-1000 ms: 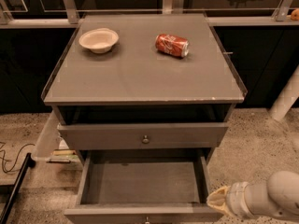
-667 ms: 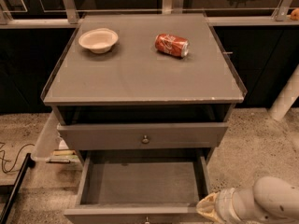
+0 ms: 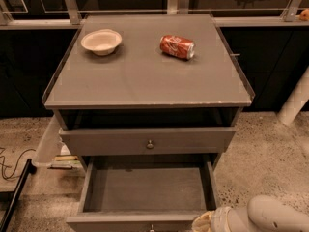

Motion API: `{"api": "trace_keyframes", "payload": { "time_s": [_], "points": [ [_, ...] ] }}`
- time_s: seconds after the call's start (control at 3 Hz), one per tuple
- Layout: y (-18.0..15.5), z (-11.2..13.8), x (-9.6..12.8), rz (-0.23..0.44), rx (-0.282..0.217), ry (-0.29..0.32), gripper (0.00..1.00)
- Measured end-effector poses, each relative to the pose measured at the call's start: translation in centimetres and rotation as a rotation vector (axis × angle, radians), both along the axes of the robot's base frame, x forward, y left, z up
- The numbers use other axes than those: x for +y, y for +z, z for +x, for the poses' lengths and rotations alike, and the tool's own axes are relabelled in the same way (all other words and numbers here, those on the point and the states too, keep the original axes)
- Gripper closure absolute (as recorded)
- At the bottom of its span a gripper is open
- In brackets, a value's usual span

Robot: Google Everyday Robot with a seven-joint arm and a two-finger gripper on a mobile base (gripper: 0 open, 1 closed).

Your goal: Close middle drawer

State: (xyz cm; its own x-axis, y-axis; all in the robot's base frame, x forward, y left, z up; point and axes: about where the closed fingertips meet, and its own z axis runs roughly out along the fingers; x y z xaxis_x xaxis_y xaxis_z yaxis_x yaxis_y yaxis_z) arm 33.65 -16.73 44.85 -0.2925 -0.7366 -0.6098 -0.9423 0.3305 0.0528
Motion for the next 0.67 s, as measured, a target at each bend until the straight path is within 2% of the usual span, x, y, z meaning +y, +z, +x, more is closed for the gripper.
{"api": "trace_keyframes", "payload": {
  "time_s": [0.67],
  "points": [
    [-4.7,0.5,1.6,-0.003,-0.046,0.005,1.0]
  ]
}}
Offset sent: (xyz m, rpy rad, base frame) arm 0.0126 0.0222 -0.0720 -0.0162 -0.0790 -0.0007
